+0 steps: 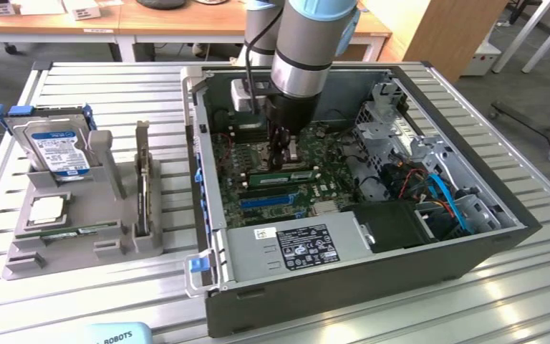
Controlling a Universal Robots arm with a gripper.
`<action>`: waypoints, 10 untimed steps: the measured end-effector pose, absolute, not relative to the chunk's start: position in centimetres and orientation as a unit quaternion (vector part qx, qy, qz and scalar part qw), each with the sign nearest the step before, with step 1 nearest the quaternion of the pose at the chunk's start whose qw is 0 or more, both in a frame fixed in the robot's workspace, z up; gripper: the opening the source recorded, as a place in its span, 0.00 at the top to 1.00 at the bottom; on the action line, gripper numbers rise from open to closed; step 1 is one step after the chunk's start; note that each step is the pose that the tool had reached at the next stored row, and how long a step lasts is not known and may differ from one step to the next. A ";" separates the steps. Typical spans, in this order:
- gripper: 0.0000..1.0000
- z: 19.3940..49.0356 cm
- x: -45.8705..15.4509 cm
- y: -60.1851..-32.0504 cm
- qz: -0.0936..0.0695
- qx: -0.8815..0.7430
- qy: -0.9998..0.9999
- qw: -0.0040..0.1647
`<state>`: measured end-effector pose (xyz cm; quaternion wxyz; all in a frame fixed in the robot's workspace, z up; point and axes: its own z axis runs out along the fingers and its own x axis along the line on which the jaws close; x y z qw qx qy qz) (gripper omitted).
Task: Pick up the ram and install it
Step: 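Press down the ram until it locks into place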
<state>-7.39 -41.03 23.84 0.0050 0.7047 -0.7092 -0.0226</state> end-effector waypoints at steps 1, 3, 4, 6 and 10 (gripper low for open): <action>0.90 23.8 -7.4 -41.0 -0.023 0.705 -0.709 0.005; 0.90 23.8 -7.4 -41.0 -0.023 0.705 -0.709 0.005; 0.90 23.8 -7.4 -41.0 -0.023 0.705 -0.709 0.005; 0.90 23.8 -7.4 -41.1 -0.023 0.705 -0.709 0.005; 0.90 23.8 -7.5 -41.2 -0.023 0.705 -0.709 0.005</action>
